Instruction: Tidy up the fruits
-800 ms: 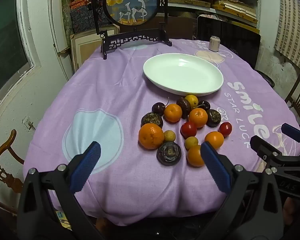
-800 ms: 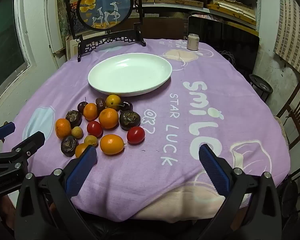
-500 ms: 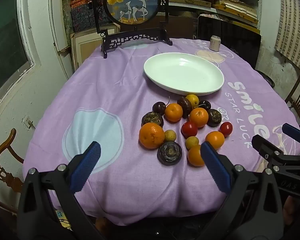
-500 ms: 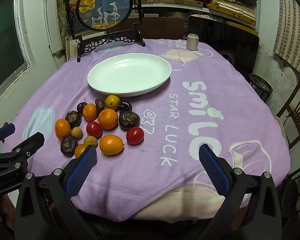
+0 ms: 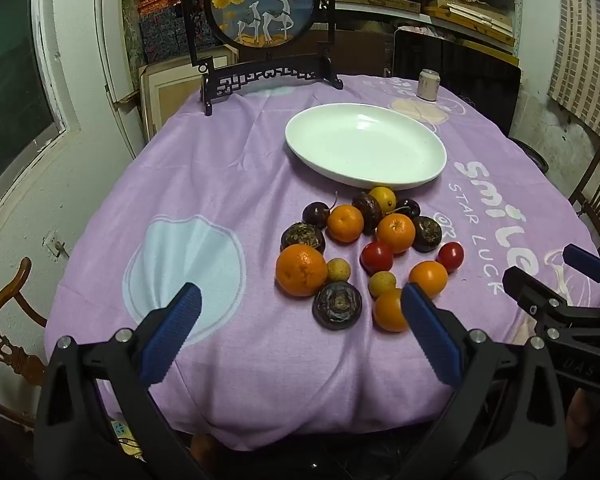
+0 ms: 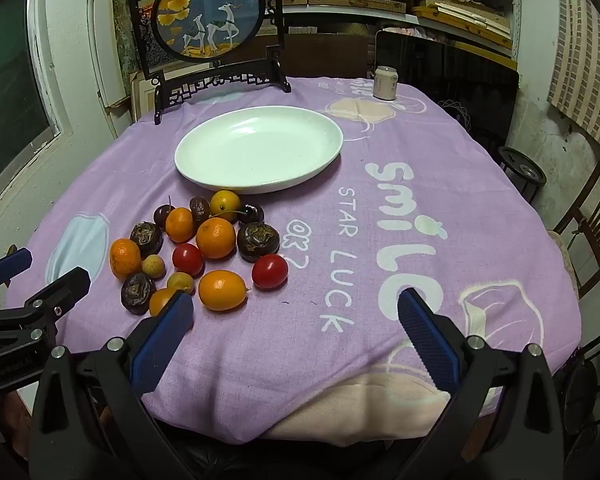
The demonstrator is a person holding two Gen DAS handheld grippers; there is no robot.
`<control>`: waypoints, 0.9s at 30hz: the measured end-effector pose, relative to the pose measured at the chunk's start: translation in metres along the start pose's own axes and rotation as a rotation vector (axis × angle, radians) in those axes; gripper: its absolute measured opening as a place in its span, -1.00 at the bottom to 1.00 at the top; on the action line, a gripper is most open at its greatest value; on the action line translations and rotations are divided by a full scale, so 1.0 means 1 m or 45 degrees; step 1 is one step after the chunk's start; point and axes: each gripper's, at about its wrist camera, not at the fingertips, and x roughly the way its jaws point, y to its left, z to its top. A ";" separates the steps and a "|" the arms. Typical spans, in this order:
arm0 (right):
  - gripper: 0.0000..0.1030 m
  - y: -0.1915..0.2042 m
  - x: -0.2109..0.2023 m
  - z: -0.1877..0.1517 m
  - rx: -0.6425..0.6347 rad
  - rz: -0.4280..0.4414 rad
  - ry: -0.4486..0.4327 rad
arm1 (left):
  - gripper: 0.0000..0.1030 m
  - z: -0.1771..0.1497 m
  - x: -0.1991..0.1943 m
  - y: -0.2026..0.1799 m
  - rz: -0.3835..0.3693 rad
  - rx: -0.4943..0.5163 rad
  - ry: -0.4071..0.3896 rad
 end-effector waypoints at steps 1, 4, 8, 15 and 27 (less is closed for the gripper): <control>0.97 0.000 0.000 0.000 0.001 0.001 0.001 | 0.96 -0.001 0.001 0.000 0.000 0.001 0.000; 0.97 0.000 0.000 0.000 0.001 0.001 0.002 | 0.96 -0.002 0.001 0.000 -0.003 0.002 0.001; 0.97 -0.001 0.001 0.000 0.002 0.003 0.003 | 0.96 -0.002 0.002 -0.001 -0.003 0.002 0.002; 0.97 -0.001 0.004 -0.001 0.000 0.005 0.005 | 0.96 -0.001 0.002 -0.001 -0.002 0.001 0.005; 0.97 0.001 0.003 -0.002 0.002 0.007 0.008 | 0.96 -0.003 0.001 -0.006 -0.003 -0.002 0.012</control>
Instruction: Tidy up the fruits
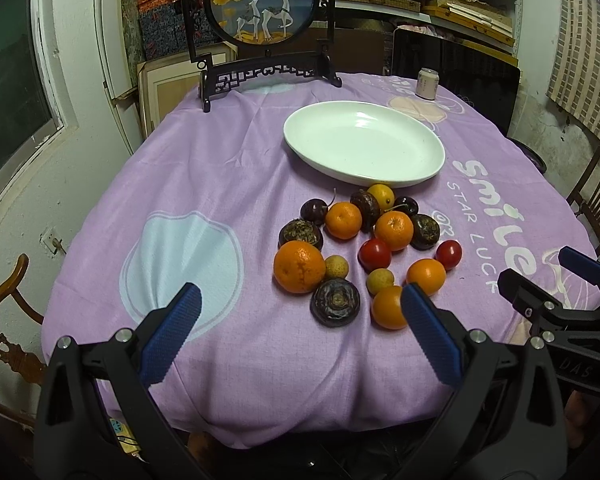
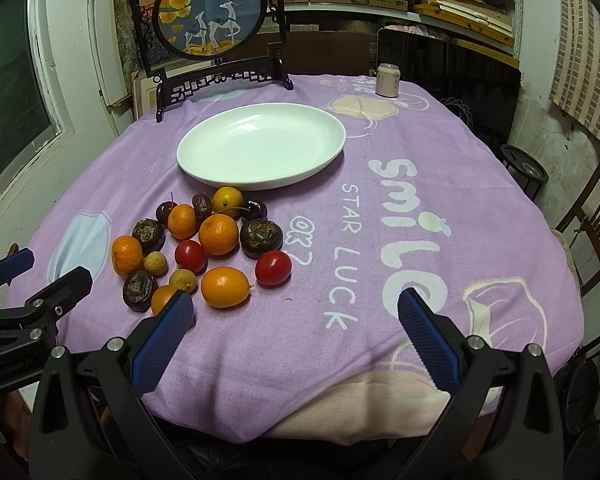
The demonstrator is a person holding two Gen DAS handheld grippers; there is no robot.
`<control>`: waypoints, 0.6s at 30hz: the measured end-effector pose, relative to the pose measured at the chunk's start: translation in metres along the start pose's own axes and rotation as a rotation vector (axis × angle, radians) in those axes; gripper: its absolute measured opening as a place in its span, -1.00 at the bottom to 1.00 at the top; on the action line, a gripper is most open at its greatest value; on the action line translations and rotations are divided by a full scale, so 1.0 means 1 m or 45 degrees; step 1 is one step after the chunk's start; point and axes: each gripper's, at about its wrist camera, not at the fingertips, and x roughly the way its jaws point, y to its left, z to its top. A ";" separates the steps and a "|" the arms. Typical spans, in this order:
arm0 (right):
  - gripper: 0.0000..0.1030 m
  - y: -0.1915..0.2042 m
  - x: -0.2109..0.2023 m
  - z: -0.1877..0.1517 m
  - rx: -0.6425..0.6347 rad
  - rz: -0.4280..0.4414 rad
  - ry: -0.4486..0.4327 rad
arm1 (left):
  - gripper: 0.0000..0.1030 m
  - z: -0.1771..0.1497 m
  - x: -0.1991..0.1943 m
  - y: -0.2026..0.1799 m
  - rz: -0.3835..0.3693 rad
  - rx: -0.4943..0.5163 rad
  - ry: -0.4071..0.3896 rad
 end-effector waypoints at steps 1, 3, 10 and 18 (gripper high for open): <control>0.97 0.000 0.000 0.000 0.000 0.000 0.001 | 0.96 0.000 0.000 0.001 0.000 0.000 0.000; 0.97 0.000 0.002 -0.001 0.001 0.002 0.001 | 0.96 0.001 0.000 0.001 -0.001 0.000 0.000; 0.97 0.000 0.002 0.000 0.002 0.003 0.003 | 0.96 -0.001 0.000 0.000 -0.002 -0.001 0.002; 0.97 0.000 0.002 -0.001 0.002 0.003 0.005 | 0.96 0.000 0.000 0.001 -0.004 -0.002 0.003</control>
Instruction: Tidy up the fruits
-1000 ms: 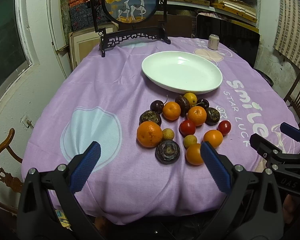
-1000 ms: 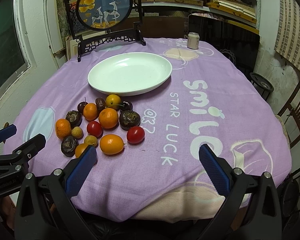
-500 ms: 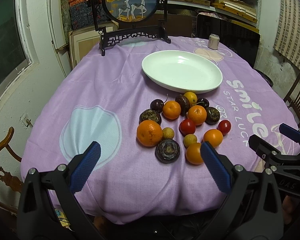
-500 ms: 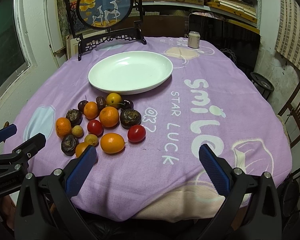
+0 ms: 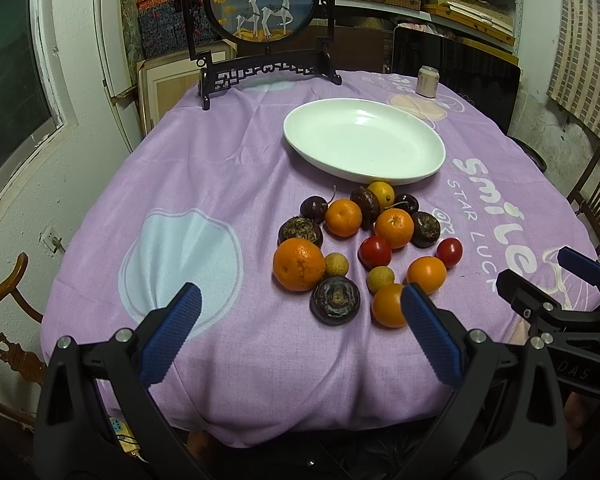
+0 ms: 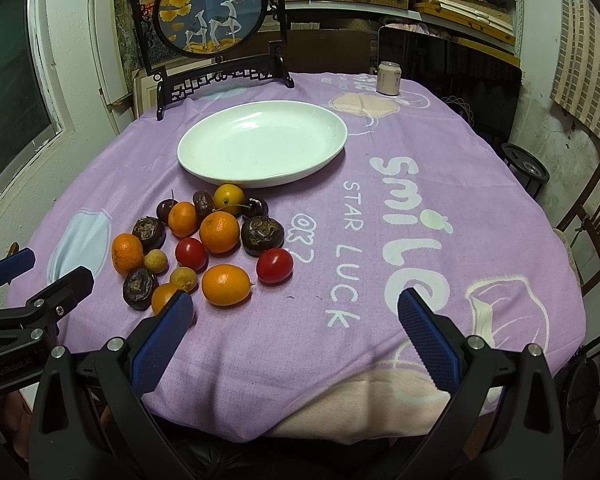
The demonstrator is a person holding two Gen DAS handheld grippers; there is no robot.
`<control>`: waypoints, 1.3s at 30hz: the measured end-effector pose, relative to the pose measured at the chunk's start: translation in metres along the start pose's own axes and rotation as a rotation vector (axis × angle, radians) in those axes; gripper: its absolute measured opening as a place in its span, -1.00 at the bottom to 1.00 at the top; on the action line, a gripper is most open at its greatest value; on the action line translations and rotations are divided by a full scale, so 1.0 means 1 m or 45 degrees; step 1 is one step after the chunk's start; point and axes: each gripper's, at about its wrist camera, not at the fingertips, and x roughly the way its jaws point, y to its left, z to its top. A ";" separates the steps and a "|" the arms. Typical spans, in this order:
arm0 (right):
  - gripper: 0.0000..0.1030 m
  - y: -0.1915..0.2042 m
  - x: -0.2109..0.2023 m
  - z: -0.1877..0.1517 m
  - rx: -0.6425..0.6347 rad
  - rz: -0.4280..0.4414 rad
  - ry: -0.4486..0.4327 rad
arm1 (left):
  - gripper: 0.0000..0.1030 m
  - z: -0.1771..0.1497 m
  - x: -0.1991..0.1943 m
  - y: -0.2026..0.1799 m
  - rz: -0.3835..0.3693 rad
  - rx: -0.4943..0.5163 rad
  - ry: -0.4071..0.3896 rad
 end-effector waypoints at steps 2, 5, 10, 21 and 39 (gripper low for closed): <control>0.97 0.001 0.000 0.000 -0.001 0.001 0.002 | 0.96 0.000 0.000 0.000 0.000 -0.001 0.000; 0.97 0.001 0.003 -0.002 -0.001 0.002 0.003 | 0.96 -0.001 0.000 -0.001 0.001 -0.002 0.002; 0.97 0.002 0.004 -0.004 0.000 0.003 0.006 | 0.96 -0.003 0.001 -0.002 0.001 -0.003 0.004; 0.97 0.001 0.004 -0.002 0.001 0.004 0.008 | 0.96 -0.005 0.005 -0.002 -0.002 -0.008 0.019; -0.09 0.027 0.062 -0.015 -0.102 0.389 0.227 | 0.96 -0.026 0.023 0.064 0.045 -0.184 0.141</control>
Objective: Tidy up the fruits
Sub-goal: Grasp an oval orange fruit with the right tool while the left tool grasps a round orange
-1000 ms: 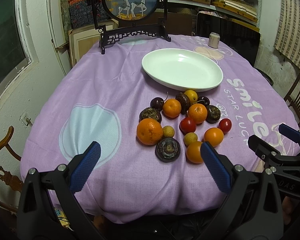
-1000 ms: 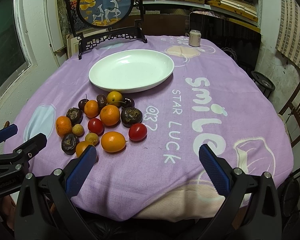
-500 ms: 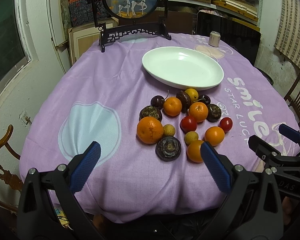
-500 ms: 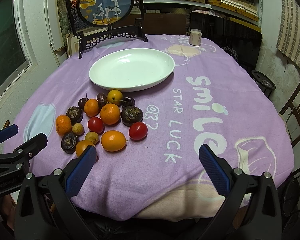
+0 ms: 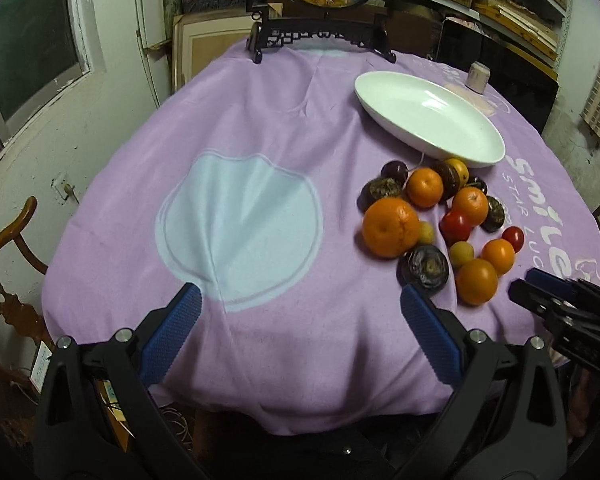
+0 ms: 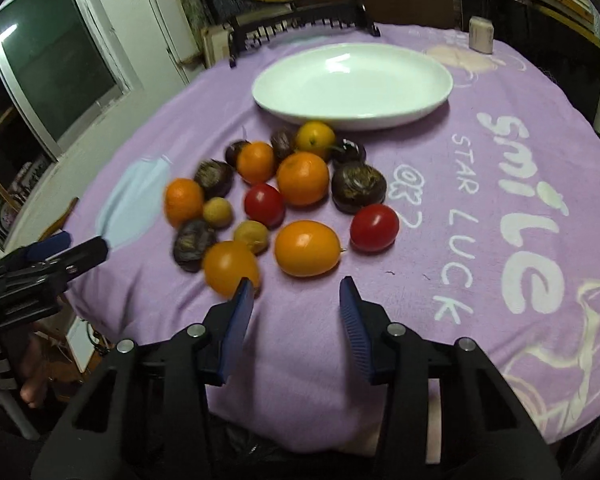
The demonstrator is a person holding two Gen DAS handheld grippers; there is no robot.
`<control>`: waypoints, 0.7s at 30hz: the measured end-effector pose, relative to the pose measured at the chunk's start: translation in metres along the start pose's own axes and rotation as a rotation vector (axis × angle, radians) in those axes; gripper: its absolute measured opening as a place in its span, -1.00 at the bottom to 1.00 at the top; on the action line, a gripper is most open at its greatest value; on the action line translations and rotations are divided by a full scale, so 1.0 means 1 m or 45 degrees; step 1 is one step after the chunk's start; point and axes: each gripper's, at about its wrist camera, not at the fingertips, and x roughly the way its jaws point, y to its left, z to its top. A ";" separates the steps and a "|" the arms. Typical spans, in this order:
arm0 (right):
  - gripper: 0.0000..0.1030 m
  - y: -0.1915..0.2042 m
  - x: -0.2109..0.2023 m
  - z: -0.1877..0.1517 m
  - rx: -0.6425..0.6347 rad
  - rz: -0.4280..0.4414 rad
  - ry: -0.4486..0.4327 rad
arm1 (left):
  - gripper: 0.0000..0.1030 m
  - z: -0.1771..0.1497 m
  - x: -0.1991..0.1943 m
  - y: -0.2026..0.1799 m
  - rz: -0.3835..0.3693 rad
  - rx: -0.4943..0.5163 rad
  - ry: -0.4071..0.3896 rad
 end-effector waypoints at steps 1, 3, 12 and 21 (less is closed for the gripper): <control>-0.09 0.000 0.006 0.001 -0.001 -0.010 0.011 | 0.96 0.000 0.001 -0.001 -0.008 0.009 0.003; -0.09 -0.002 0.016 0.005 -0.006 -0.027 0.031 | 0.96 -0.001 0.005 -0.006 -0.029 0.028 0.016; -0.24 -0.003 0.033 0.019 -0.094 -0.090 0.011 | 0.96 0.003 0.041 -0.013 -0.052 0.027 0.125; -0.24 -0.009 0.019 0.002 -0.092 -0.116 -0.013 | 0.64 0.033 0.055 -0.038 -0.142 0.025 0.128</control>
